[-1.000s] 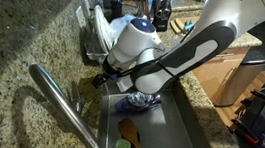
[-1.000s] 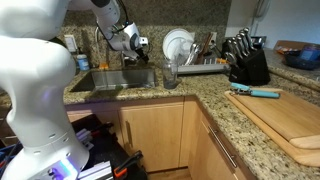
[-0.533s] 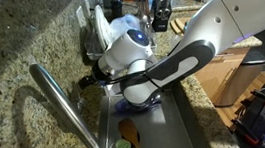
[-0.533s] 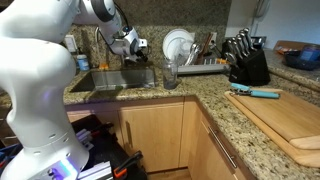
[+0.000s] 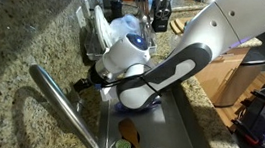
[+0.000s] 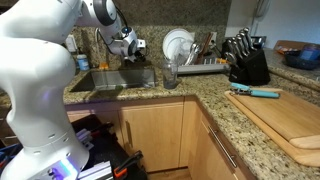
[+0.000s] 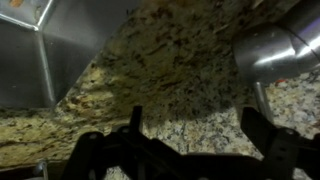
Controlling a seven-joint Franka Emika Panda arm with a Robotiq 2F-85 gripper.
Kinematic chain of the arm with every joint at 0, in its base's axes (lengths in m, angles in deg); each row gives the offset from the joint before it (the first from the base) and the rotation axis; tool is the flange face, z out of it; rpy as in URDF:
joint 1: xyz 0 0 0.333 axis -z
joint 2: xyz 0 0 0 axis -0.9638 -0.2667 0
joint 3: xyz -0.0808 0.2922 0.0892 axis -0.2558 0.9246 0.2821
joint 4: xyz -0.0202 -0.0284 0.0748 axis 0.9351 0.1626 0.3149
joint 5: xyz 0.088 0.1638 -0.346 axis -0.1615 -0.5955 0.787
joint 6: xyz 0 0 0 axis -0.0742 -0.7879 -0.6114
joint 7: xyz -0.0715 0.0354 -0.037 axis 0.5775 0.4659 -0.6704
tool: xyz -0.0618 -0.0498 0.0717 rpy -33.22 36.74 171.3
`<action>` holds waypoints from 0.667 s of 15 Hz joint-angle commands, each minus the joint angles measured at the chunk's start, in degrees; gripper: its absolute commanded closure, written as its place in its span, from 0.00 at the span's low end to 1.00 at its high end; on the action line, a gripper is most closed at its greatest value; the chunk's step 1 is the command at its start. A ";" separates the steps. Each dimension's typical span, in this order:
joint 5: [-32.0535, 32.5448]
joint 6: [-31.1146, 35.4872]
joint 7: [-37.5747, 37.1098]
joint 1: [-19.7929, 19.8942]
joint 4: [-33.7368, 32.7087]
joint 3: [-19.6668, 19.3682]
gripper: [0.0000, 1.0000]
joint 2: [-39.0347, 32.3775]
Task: Open the faucet then close the faucet
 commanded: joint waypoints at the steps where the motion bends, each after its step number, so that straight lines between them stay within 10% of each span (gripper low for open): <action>1: -1.53 3.96 2.45 0.31 -3.52 1.39 0.00 -3.08; 6: -2.45 6.63 5.34 3.26 -4.04 6.44 0.00 -3.23; 10: -1.64 17.40 4.13 -0.28 -2.77 1.71 0.00 -1.84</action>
